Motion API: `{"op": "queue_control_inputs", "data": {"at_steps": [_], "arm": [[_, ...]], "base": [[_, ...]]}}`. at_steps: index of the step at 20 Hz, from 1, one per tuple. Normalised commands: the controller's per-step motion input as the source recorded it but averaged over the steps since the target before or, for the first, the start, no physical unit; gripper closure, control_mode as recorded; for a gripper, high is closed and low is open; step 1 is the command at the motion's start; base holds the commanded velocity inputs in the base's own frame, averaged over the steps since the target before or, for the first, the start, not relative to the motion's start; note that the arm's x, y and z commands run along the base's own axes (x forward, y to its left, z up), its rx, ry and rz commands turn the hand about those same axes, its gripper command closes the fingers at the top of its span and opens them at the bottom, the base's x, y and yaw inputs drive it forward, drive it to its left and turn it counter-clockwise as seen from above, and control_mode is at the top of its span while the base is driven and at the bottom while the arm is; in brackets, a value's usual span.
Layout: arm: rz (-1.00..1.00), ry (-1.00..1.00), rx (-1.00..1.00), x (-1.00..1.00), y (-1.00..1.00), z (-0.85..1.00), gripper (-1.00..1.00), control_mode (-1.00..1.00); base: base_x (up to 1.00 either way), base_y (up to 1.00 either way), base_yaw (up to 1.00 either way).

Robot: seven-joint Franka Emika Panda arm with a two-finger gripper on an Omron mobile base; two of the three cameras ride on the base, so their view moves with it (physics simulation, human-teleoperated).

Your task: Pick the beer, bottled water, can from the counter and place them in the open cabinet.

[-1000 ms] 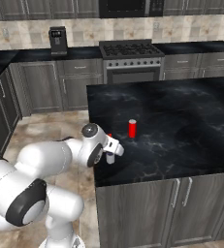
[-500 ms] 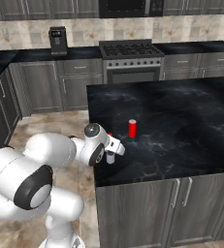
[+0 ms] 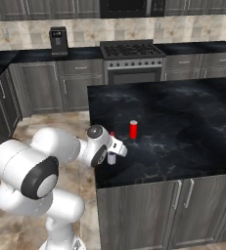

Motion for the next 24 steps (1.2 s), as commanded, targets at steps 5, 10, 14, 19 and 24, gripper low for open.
{"op": "queue_control_inputs", "data": {"at_steps": [5, 10, 14, 19, 24], "arm": [[0.0, 0.0, 0.0, 0.39, -0.02, -0.07, 1.0, -1.0], [0.0, 0.0, 0.02, 0.54, -0.17, -0.04, 1.0, -1.0], [0.0, 0.0, 0.0, 0.18, -0.15, 0.0, 1.0, -1.0], [0.0, 0.0, 0.0, 0.0, -0.02, 0.03, 1.0, -1.0], [0.0, 0.0, 0.0, -0.1, 0.03, 0.35, 1.0, -1.0]], "base": [[0.0, 0.0, 0.0], [0.0, 0.0, 0.0], [0.0, 0.0, 0.0], [0.0, 0.0, 0.0], [0.0, 0.0, 0.0]]}}
